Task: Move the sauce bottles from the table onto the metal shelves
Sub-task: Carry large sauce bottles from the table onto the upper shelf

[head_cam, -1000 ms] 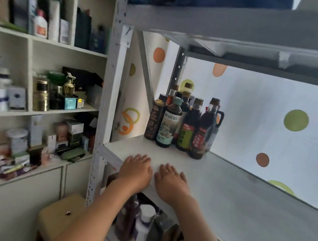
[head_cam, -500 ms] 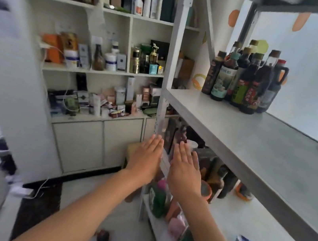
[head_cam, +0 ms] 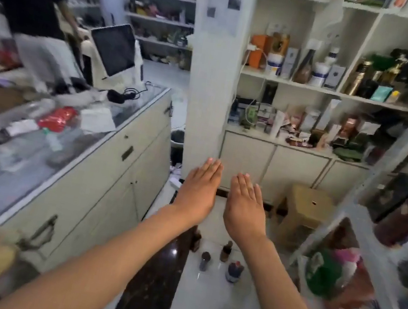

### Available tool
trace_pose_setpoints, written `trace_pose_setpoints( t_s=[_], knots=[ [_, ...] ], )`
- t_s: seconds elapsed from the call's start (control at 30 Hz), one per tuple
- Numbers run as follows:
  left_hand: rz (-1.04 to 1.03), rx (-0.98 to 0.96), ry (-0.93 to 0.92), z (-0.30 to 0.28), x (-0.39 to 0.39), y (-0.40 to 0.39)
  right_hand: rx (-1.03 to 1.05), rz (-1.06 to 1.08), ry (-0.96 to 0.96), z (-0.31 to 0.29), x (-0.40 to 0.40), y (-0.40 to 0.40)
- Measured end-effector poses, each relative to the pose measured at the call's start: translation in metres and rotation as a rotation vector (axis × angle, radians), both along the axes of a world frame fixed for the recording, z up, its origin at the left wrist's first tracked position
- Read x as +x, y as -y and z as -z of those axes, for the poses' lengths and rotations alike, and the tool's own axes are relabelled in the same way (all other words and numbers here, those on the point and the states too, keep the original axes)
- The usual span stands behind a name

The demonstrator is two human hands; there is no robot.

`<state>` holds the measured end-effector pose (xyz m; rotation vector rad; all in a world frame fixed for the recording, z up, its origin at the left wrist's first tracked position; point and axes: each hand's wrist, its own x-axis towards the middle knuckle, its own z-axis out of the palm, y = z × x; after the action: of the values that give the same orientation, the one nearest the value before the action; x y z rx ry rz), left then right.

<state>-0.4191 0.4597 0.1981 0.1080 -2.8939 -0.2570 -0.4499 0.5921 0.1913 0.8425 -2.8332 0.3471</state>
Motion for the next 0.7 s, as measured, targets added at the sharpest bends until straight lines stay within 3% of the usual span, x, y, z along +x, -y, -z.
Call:
trace_pose_setpoints(
  t_s=[0.4,0.7],
  knots=[
    [-0.579,0.157,-0.012,0.051,0.293,0.288,0.007,-0.604,0.054,0.049,0.216,0.340],
    [-0.939,0.267,-0.085,0.090,0.497,0.427,0.001,-0.893,0.164,0.069,0.400,0.526]
  ],
)
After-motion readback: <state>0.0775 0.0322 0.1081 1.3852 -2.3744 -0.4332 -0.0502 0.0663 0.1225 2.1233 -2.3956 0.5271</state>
